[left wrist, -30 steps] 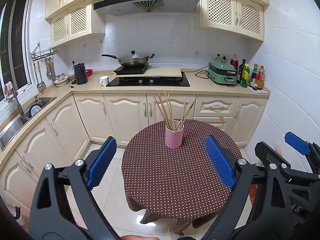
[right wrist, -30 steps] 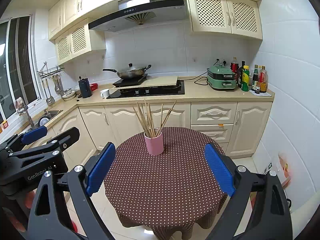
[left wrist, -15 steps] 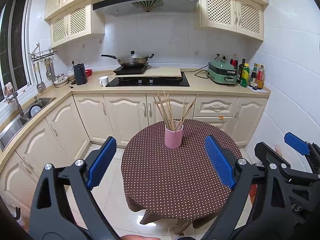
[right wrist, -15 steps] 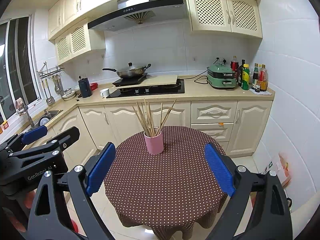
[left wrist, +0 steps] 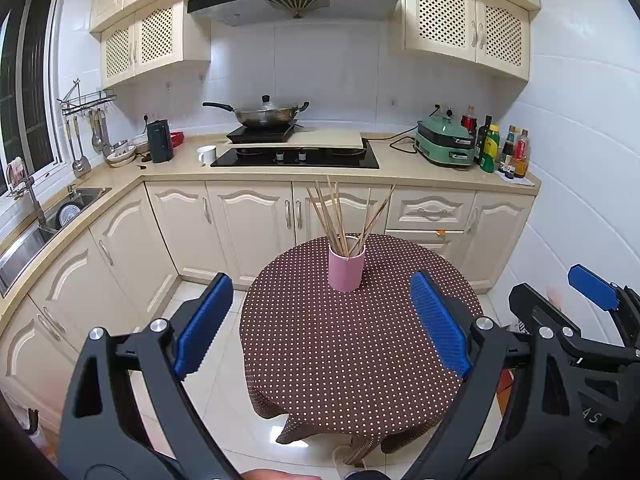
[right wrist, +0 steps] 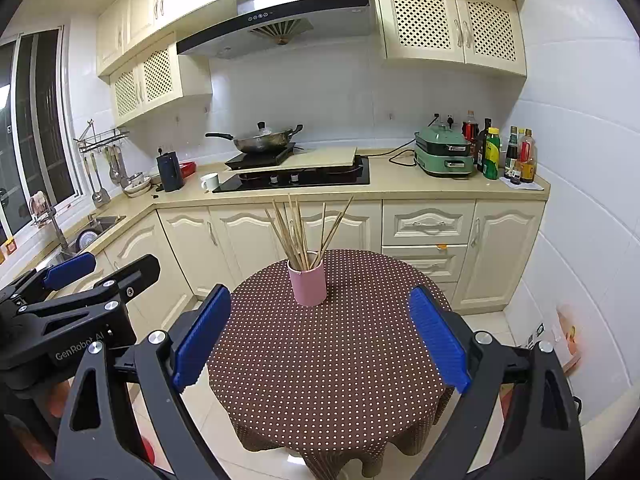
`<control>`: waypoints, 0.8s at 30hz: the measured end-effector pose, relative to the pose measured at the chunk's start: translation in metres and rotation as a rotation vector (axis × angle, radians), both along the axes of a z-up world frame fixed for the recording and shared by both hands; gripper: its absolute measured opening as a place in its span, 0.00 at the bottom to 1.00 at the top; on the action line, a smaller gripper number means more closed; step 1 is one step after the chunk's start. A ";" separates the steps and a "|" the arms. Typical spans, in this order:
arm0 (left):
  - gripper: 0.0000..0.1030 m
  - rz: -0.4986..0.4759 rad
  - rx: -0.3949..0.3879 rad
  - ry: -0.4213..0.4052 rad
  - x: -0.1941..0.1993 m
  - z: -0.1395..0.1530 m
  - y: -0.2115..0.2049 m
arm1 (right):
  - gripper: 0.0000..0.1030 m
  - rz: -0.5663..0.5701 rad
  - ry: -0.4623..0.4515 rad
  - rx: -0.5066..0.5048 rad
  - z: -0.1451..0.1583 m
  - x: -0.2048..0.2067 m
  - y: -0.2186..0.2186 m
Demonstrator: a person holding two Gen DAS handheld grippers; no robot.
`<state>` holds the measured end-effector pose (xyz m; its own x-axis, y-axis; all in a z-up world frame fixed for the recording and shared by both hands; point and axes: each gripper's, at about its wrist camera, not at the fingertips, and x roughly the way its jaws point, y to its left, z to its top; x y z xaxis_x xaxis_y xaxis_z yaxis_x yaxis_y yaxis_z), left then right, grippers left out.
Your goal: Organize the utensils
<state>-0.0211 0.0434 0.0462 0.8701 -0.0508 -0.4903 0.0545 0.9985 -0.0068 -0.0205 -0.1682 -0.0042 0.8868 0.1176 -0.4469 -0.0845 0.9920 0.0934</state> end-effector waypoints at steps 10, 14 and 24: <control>0.86 -0.001 0.006 0.005 0.001 -0.002 0.000 | 0.85 -0.003 0.005 0.000 -0.001 0.000 0.000; 0.86 -0.002 0.009 0.012 0.001 -0.003 -0.001 | 0.85 -0.006 0.012 0.003 -0.003 0.000 0.001; 0.86 -0.001 0.013 0.020 0.003 -0.005 -0.003 | 0.85 -0.018 0.027 0.016 -0.007 0.000 -0.002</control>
<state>-0.0184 0.0400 0.0412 0.8602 -0.0449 -0.5080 0.0550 0.9985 0.0049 -0.0201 -0.1700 -0.0112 0.8763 0.1088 -0.4693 -0.0637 0.9918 0.1109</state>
